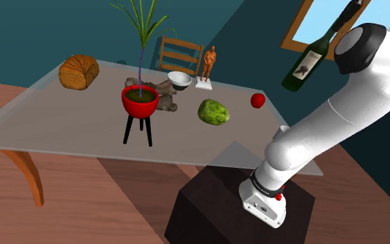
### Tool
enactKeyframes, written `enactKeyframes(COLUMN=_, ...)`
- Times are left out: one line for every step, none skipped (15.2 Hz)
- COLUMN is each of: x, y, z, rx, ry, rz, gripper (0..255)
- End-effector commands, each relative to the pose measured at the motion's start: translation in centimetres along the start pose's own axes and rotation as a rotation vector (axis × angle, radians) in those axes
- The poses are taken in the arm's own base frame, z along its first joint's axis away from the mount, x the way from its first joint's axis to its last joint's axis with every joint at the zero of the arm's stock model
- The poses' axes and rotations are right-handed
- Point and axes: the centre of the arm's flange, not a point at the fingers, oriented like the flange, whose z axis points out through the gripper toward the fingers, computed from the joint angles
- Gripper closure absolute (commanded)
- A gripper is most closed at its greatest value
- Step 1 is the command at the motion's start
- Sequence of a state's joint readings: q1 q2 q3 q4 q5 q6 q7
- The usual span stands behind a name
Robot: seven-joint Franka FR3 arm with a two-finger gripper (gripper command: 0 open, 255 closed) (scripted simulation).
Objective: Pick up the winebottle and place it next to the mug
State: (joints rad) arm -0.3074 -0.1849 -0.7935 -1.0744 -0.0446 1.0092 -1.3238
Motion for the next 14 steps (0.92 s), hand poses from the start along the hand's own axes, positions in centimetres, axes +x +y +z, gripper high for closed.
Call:
enactKeyframes(x=-2.0, y=-0.2, z=-1.4, rx=0.0, ry=-0.001, rz=-0.004, gripper=255)
enactKeyframes(x=-2.1, y=-0.3, z=-0.9, rx=0.0, ry=-0.001, rz=-0.004, gripper=255)
enactKeyframes(x=-2.1, y=-0.3, z=-0.4, rx=0.0, ry=-0.001, rz=-0.004, gripper=255)
enactKeyframes(x=-2.2, y=-0.3, z=0.1, rx=0.0, ry=-0.001, rz=-0.004, gripper=255)
enactKeyframes(x=-2.2, y=-0.3, z=0.7, rx=0.0, ry=-0.001, rz=-0.004, gripper=255)
enactKeyframes(x=-2.3, y=-0.3, z=1.2, rx=0.0, ry=-0.001, rz=-0.004, gripper=255)
enactKeyframes(x=-2.4, y=-0.3, z=1.7, rx=0.0, ry=-0.001, rz=-0.004, gripper=255)
enactKeyframes(x=-2.4, y=-0.4, z=2.2, rx=0.0, ry=-0.001, rz=-0.004, gripper=255)
enactKeyframes(x=-2.5, y=-0.4, z=2.8, rx=0.0, ry=-0.001, rz=-0.004, gripper=255)
enactKeyframes(x=-2.5, y=-0.4, z=3.3, rx=0.0, ry=-0.001, rz=-0.004, gripper=255)
enactKeyframes(x=-2.6, y=-0.4, z=3.8, rx=0.0, ry=-0.001, rz=-0.004, gripper=255)
enactKeyframes(x=-2.6, y=-0.4, z=4.3, rx=0.0, ry=-0.001, rz=-0.004, gripper=255)
enactKeyframes(x=-2.7, y=-0.5, z=4.9, rx=0.0, ry=-0.001, rz=-0.004, gripper=255)
enactKeyframes(x=-2.8, y=-0.5, z=5.4, rx=0.0, ry=-0.001, rz=-0.004, gripper=255)
